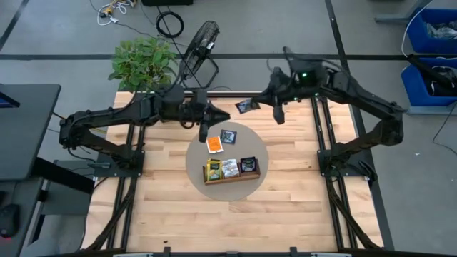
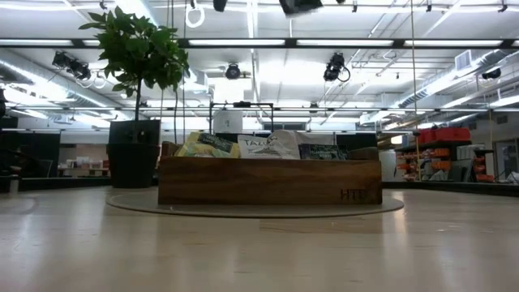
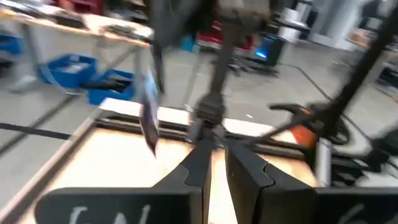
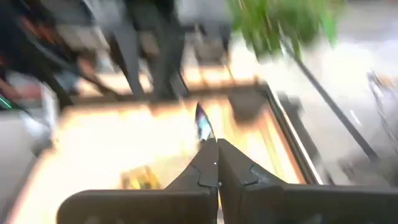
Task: Pick & Place Tea
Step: Put the violet tea bag into the right section of the wooden organizer
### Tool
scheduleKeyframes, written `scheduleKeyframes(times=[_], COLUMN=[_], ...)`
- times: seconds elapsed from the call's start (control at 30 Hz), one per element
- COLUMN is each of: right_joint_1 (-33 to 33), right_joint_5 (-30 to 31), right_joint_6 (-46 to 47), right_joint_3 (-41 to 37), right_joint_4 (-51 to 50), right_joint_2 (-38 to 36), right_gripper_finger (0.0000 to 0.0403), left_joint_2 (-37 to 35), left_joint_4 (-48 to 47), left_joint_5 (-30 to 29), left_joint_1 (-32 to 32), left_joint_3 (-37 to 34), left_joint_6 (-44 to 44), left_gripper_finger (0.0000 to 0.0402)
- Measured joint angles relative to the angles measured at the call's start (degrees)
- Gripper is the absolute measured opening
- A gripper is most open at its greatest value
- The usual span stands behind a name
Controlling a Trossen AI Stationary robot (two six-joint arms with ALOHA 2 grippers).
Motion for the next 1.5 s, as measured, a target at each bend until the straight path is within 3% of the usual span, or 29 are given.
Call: scheduleKeyframes(times=[0.1, 0.23, 0.4, 0.7, 0.87, 1.27, 1.5], right_joint_1=[1.1, 2.5, 4.0, 4.4, 5.1, 5.0, 5.2], right_joint_5=[4.2, 5.4, 5.5, 5.5, 5.4, 5.9, 5.2], right_joint_6=[-1.9, -2.6, -2.7, -2.3, -2.3, -2.3, -2.2], right_joint_3=[0.0, 0.0, 0.0, 0.0, 0.0, 0.0, 0.0], right_joint_4=[-5.6, -8.3, -5.1, -2.6, -2.5, -6.8, -3.7], right_joint_2=[1.0, 2.3, 3.3, 3.8, 3.8, 3.8, 4.0], right_gripper_finger=[0.0000, 0.0000, 0.0000, 0.0000, 0.0000, 0.0000, 0.0000], left_joint_2=[0.0, 0.0, 1.9, 5.8, 7.5, 3.9, 4.1], left_joint_4=[2.0, 5.7, 5.6, 6.0, 6.3, 6.5, 6.4], left_joint_5=[-4.1, -6.6, -3.7, -3.8, -6.2, -7.0, -8.4], left_joint_1=[0.0, 0.1, 0.2, 0.1, 0.1, -1.7, -1.8], left_joint_3=[0.0, 0.0, 0.0, 0.0, 0.0, 0.0, 0.1], left_joint_6=[0.2, 0.3, 5.0, 4.7, 3.3, 7.4, 10.7], left_gripper_finger=[0.0050, 0.0051, 0.0063, 0.0173, 0.0211, 0.0201, 0.0200])
